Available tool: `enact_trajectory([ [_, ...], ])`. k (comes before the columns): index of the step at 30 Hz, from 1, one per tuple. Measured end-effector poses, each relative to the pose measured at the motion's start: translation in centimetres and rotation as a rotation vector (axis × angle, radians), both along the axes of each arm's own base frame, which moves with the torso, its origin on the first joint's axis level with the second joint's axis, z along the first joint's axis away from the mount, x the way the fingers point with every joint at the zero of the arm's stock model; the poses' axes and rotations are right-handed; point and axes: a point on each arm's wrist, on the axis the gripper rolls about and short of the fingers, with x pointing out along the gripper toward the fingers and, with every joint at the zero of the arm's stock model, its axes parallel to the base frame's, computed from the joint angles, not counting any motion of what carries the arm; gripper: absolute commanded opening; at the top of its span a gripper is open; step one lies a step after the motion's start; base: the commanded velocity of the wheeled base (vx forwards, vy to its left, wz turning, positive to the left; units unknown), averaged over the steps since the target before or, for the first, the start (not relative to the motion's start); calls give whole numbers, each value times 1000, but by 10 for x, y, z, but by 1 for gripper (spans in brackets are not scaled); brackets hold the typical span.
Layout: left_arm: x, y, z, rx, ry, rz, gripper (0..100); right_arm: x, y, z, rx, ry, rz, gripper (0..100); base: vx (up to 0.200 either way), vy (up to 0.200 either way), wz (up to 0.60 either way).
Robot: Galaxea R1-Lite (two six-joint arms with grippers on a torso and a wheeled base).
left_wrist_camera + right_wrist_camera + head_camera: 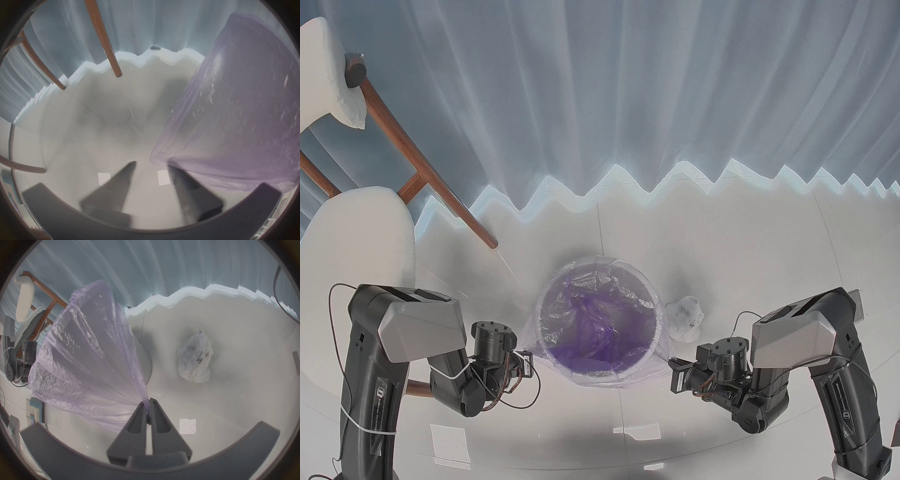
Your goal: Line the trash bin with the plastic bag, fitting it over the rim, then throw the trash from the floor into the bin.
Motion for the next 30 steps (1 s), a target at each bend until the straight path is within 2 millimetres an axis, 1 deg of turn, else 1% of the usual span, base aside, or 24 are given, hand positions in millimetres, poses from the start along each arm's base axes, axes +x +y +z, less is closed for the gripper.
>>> enact_trajectory([
  [5, -11, 3, 5, 8, -10, -11, 100, 0, 0, 0, 1, 0, 0, 0, 0, 0, 0],
  [10, -35, 10, 16, 24, -3, -30, 100, 0, 0, 0, 0, 1, 0, 0, 0, 0, 0],
  [13, -50, 14, 28, 22, -40, -43, 100, 0, 0, 0, 2, 1, -1, 0, 0, 0, 0],
  [16, -67, 15, 45, 10, -95, -75, 100, 0, 0, 0, 3, 1, -2, 0, 0, 0, 0],
  [18, -76, 12, 56, -1, -117, -108, 100, 0, 0, 0, 3, 1, -2, 0, 0, 0, 0],
  [21, -94, 2, 73, -17, -142, -183, 100, 0, 0, 0, 3, 3, -2, 0, 0, 0, 0],
  [22, -100, -2, 78, -22, -149, -211, 100, 0, 0, 0, 3, 3, -2, 100, 0, 0, 0],
  [26, -128, -11, 96, -38, -166, -299, 100, 1, 0, 0, 4, 2, -2, 100, 0, 0, 0],
  [30, -155, -13, 110, -50, -175, -369, 100, 0, 1, 1, 8, -7, 1, 100, 0, 0, 0],
])
